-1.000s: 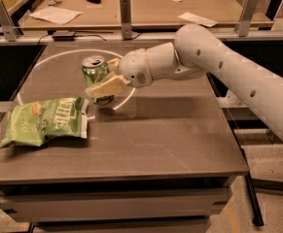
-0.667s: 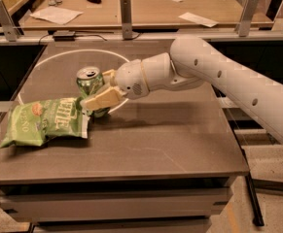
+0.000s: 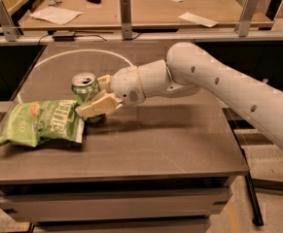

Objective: Move green can near green jalapeno chip bag

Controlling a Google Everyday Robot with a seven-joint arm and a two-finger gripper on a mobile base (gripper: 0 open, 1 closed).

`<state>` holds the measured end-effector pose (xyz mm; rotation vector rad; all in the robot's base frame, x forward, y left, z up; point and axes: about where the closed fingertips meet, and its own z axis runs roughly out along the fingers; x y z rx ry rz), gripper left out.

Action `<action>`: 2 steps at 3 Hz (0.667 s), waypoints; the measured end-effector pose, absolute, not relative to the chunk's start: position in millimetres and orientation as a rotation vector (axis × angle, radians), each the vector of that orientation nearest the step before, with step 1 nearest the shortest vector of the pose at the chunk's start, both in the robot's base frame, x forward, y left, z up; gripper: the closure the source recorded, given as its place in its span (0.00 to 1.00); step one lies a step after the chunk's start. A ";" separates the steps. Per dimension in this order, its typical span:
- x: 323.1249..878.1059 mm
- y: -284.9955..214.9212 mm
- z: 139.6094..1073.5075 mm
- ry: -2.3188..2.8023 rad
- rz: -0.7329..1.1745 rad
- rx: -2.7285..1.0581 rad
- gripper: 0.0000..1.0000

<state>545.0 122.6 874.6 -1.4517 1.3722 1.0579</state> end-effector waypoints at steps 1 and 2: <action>543.2 126.3 875.4 1.320 1.056 -1.449 0.59; 541.0 130.3 876.1 1.282 1.055 -1.449 0.34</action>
Offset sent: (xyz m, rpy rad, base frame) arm -0.0041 0.0072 0.0020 0.0797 -0.0793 0.0248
